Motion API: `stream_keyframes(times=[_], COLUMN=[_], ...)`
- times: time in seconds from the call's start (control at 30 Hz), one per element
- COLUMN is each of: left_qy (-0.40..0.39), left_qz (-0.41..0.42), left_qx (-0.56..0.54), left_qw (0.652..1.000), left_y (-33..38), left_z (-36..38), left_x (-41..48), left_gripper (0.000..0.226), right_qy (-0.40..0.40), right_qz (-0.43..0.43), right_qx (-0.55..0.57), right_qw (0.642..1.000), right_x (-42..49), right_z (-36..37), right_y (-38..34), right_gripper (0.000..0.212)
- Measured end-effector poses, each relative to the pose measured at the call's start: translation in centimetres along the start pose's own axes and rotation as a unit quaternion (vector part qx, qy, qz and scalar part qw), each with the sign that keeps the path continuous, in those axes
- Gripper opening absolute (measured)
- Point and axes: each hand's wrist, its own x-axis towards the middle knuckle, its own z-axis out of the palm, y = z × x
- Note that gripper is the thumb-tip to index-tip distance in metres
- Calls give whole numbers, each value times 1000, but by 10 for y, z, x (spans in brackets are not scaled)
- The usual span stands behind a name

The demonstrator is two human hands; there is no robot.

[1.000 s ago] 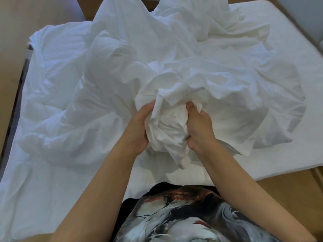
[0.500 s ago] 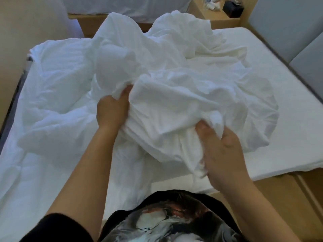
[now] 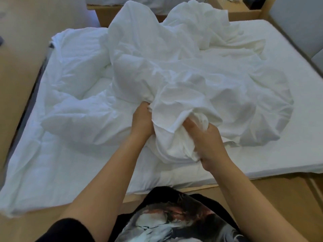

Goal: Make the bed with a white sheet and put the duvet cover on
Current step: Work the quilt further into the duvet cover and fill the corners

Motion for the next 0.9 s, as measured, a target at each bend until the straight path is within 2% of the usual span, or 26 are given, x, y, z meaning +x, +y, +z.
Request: stream_keyframes(times=[0.07,0.1,0.2,0.23,0.27,0.33,0.37,0.4,0.47,0.53,0.63,0.7,0.8,0.83,0.9], left_qy=[48,41,-69,-81,-52,76,112,112,39,-61,-177,-235,-303,-315,-325], left_qz=[29,42,36,48,79,165,200,214,168,66,-81,-136,-205,-223,-223], left_qx=[88,107,82,93,118,178,215,272,383,389,210,92,-106,-177,-314], left_qw=[995,993,994,991,989,967,949,932,908,917,958,958,924,905,864], left_y=[1,1,7,9,13,24,31,36,42,36,8,-15,-25,-24,-20], left_z=[-3,-7,-24,-31,-38,-49,-53,-53,-47,-30,-5,6,4,0,-18], left_x=[-13,-19,-38,-42,-44,-36,-25,-10,21,42,45,44,46,47,52], left_gripper=[22,28,47,48,46,42,41,40,49,63,75,66,18,11,12], right_qy=[8,13,25,27,26,20,14,11,15,31,50,55,84,103,147], right_qz=[-13,-17,-26,-26,-27,-34,-40,-46,-52,-45,-23,-2,46,56,56], right_qx=[-15,-19,-8,-6,-3,-2,1,4,3,6,-13,-37,-72,-74,-71], right_qw=[1000,1000,999,999,999,999,999,999,999,999,998,998,993,990,985], right_x=[1,0,-2,-4,-6,-10,-13,-16,-20,-24,-33,-41,-52,-54,-57], right_z=[-6,-9,-21,-24,-25,-22,-18,-14,-6,1,10,18,36,43,55], right_y=[4,6,16,20,24,34,37,40,45,50,65,80,100,103,106], right_gripper=[31,25,17,16,16,16,16,16,15,13,12,12,12,12,11])
